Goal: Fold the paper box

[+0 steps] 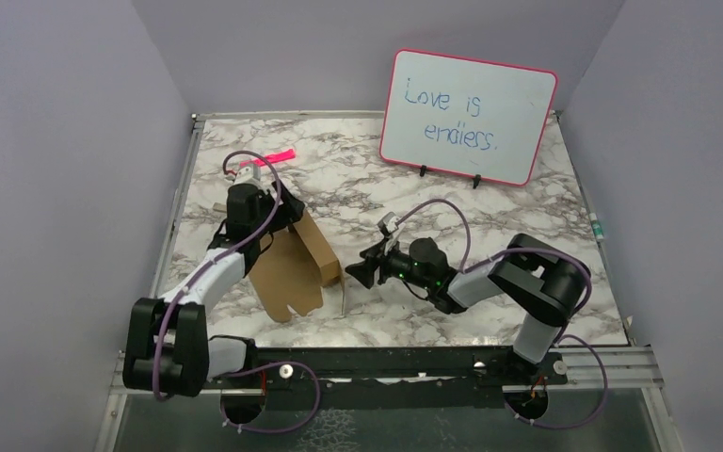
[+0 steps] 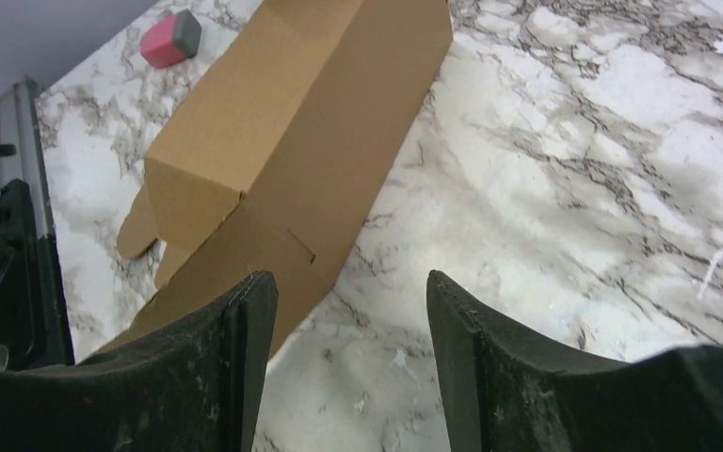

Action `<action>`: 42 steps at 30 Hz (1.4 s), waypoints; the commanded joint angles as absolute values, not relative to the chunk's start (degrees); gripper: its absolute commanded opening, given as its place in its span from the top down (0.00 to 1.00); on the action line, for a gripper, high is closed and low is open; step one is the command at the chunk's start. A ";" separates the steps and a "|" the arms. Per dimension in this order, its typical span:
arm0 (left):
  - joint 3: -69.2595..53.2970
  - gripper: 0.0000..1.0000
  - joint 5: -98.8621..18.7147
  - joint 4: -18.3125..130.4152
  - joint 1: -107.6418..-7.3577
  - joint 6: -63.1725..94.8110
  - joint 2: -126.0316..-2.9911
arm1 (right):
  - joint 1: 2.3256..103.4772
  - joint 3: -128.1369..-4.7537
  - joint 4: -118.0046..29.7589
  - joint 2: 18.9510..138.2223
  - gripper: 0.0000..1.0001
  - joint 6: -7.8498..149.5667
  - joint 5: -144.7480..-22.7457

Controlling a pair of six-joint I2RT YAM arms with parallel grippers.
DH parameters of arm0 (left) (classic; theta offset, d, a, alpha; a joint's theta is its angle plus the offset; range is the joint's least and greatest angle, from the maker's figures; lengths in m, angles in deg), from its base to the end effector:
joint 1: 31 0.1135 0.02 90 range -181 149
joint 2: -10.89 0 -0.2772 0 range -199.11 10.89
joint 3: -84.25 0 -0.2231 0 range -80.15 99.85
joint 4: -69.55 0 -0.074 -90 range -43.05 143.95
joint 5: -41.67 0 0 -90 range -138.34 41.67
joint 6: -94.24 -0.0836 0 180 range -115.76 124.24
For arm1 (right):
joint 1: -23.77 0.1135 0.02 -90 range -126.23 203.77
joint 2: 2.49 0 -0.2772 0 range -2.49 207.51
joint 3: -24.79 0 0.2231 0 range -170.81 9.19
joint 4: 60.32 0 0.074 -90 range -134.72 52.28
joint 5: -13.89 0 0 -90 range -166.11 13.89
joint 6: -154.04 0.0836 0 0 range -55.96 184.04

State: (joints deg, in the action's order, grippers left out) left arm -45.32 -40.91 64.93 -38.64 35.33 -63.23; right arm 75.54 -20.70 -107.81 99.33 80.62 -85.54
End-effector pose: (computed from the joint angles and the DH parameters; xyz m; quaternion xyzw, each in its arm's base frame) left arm 0.2826 -0.0488 0.2161 -0.1416 0.8456 -0.2221 0.4643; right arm 0.2090 0.2874 0.1751 -0.2798 0.7054 0.4158 0.5013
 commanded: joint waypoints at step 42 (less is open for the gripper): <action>-38.34 0.10 -42.44 33.33 -39.81 30.62 -35.80 | 92.64 -49.12 -31.21 85.36 0.89 74.96 -50.46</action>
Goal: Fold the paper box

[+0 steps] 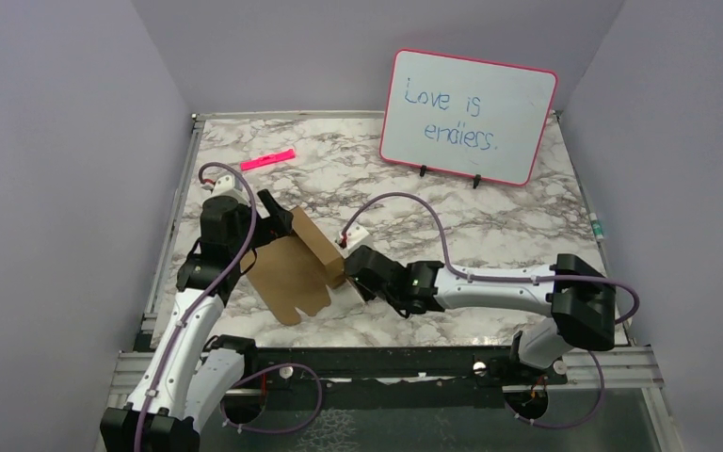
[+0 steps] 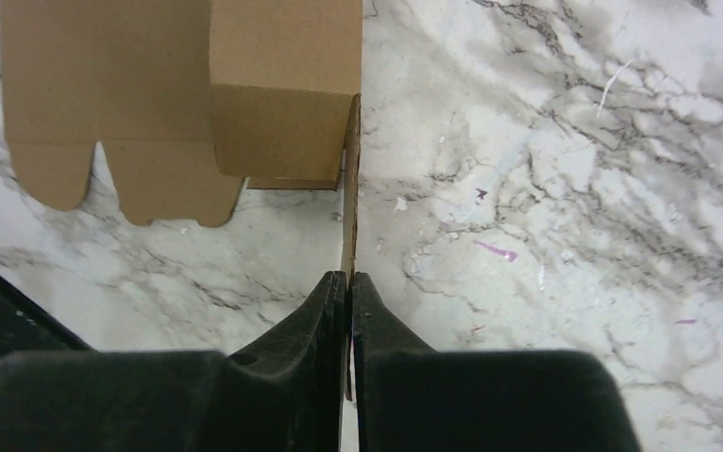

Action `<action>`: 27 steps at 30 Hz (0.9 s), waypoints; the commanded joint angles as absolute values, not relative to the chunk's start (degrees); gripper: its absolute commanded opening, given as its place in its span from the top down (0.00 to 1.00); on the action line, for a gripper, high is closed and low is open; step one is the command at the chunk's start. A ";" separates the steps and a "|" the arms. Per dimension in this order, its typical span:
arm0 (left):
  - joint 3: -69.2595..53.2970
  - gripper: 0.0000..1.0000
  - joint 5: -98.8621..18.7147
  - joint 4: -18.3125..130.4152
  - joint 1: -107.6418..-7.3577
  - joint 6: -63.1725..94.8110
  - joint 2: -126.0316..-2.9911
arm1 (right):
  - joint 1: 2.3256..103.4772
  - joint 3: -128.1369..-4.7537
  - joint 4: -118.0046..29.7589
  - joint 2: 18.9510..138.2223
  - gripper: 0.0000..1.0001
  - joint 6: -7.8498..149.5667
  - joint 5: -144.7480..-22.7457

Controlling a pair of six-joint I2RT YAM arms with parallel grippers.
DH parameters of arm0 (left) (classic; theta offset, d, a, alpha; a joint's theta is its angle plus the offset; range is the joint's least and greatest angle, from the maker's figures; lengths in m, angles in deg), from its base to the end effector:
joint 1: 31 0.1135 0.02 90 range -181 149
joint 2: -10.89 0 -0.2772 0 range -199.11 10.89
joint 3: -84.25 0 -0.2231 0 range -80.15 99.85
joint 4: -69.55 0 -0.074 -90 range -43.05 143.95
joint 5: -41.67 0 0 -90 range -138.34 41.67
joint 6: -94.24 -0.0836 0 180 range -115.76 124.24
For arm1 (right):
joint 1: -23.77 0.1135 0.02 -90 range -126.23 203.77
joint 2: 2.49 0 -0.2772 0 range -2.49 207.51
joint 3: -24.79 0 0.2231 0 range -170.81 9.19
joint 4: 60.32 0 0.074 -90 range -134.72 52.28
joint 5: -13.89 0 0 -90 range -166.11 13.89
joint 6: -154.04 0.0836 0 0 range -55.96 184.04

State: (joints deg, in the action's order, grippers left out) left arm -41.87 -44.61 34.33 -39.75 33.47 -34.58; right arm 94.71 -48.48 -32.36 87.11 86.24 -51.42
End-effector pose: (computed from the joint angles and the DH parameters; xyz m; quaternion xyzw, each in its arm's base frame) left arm 0.1838 -0.0338 0.2727 -0.1346 0.8408 -0.1965 0.4861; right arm 0.1439 0.3095 0.2233 -0.2958 0.8542 0.1401 0.4039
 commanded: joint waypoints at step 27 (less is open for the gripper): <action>-45.85 0.15 -50.35 46.77 -65.23 33.80 -43.83 | 65.02 -40.40 -50.98 78.96 0.57 52.77 -79.32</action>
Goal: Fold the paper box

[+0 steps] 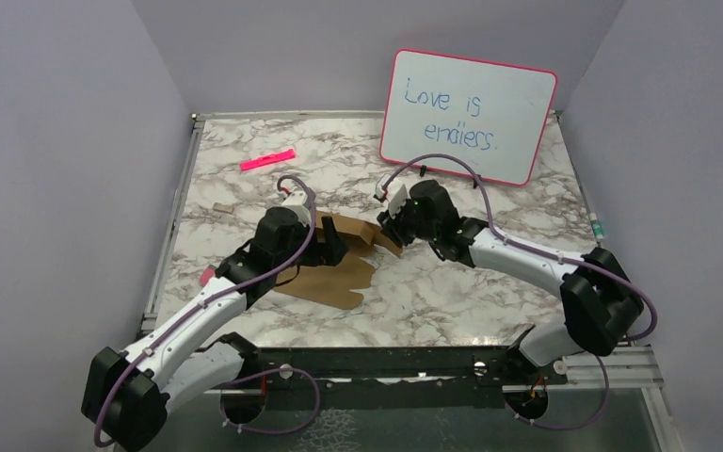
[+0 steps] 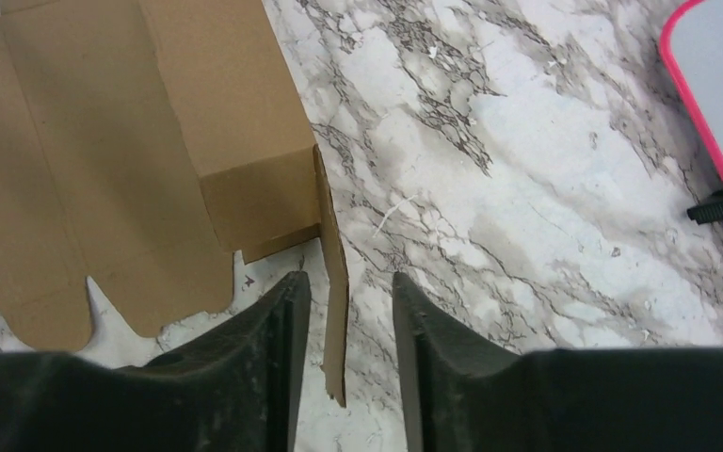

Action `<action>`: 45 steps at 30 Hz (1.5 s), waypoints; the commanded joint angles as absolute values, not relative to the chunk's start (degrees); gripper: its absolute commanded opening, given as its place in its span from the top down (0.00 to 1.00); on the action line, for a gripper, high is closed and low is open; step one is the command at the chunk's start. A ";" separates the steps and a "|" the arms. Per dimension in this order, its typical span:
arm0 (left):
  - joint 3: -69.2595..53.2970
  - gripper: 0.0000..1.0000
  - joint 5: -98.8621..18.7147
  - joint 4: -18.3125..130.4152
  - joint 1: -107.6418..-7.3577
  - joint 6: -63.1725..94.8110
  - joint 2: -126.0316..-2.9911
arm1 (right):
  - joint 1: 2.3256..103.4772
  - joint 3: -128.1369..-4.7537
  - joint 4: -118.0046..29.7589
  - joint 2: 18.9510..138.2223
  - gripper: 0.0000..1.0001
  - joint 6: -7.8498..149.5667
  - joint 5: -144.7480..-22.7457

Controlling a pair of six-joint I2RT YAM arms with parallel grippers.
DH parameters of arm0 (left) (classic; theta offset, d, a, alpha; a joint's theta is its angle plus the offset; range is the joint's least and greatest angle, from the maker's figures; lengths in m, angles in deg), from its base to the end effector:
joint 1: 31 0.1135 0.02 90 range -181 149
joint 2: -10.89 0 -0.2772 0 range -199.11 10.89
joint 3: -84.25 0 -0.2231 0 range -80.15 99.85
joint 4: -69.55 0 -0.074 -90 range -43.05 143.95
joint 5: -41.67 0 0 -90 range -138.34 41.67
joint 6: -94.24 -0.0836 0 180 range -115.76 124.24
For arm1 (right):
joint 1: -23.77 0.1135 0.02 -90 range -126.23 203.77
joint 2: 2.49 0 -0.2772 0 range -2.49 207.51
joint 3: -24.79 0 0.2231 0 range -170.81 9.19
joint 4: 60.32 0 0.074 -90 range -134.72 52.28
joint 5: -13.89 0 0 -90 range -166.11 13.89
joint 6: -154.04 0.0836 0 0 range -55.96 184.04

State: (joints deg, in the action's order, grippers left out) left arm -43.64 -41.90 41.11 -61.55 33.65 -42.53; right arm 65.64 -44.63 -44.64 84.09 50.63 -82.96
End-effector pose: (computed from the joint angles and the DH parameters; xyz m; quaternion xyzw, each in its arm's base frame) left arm 0.1797 -0.1169 0.2531 0.0367 0.8632 -0.2924 0.4098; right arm 0.2529 0.2401 0.2392 -0.4320 0.7633 0.1682 0.4500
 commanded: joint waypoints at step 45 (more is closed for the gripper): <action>-51.29 0.13 -75.70 86.36 -82.97 23.19 -77.17 | 63.68 -25.61 -62.99 76.93 0.94 60.50 -83.93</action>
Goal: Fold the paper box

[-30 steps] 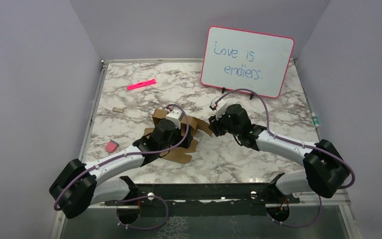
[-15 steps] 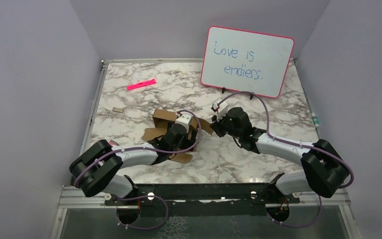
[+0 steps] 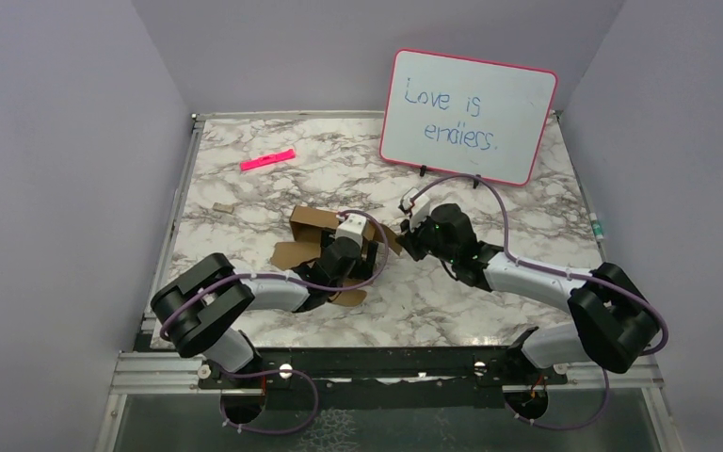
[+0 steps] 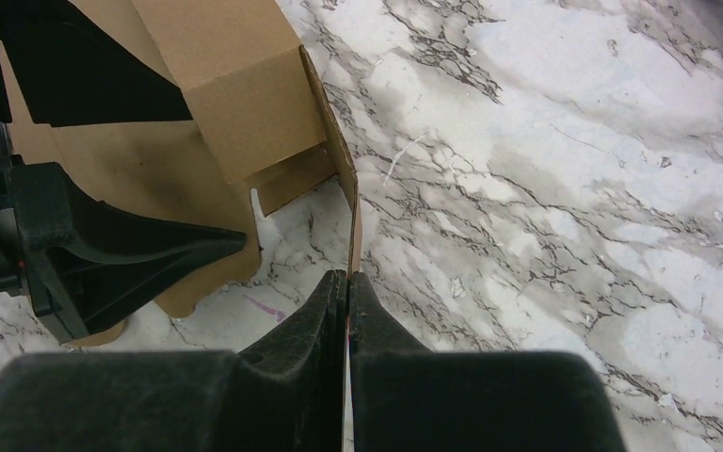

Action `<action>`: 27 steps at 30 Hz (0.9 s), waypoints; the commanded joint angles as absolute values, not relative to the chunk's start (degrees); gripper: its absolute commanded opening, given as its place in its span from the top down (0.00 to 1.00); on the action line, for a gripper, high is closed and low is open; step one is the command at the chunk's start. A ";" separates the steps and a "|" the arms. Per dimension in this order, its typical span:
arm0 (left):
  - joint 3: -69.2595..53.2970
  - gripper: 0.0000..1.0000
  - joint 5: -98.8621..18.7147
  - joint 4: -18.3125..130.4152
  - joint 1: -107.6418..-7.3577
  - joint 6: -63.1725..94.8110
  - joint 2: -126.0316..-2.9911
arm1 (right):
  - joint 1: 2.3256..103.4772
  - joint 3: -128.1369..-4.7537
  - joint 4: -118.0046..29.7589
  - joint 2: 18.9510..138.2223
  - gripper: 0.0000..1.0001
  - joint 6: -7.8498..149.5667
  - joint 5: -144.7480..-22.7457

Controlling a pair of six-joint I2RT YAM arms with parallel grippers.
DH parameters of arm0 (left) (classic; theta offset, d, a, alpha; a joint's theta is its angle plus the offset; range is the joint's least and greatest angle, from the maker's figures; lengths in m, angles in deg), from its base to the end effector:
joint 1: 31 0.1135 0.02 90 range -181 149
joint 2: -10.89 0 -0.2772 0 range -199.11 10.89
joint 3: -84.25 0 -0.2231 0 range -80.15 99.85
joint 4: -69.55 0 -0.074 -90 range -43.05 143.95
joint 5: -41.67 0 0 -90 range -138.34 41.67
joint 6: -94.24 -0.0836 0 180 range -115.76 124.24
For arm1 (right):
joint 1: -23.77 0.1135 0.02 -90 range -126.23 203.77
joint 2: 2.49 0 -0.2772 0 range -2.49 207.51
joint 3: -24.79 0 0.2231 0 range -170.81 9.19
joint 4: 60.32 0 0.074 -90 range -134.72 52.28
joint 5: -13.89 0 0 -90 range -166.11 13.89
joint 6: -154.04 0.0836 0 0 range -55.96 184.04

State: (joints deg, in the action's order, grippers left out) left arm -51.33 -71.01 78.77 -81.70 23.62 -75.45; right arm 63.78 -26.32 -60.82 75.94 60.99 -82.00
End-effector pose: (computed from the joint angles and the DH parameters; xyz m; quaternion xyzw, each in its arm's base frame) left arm 0.2121 -0.2082 0.1594 0.1415 0.8539 -0.1286 0.4840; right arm 0.2265 0.2013 0.2118 -0.3372 0.7815 0.2073 0.4823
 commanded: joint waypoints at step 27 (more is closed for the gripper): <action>-54.32 0.45 -81.11 91.32 -82.21 33.37 -83.72 | 63.68 -24.81 -62.80 72.77 0.93 61.97 -89.08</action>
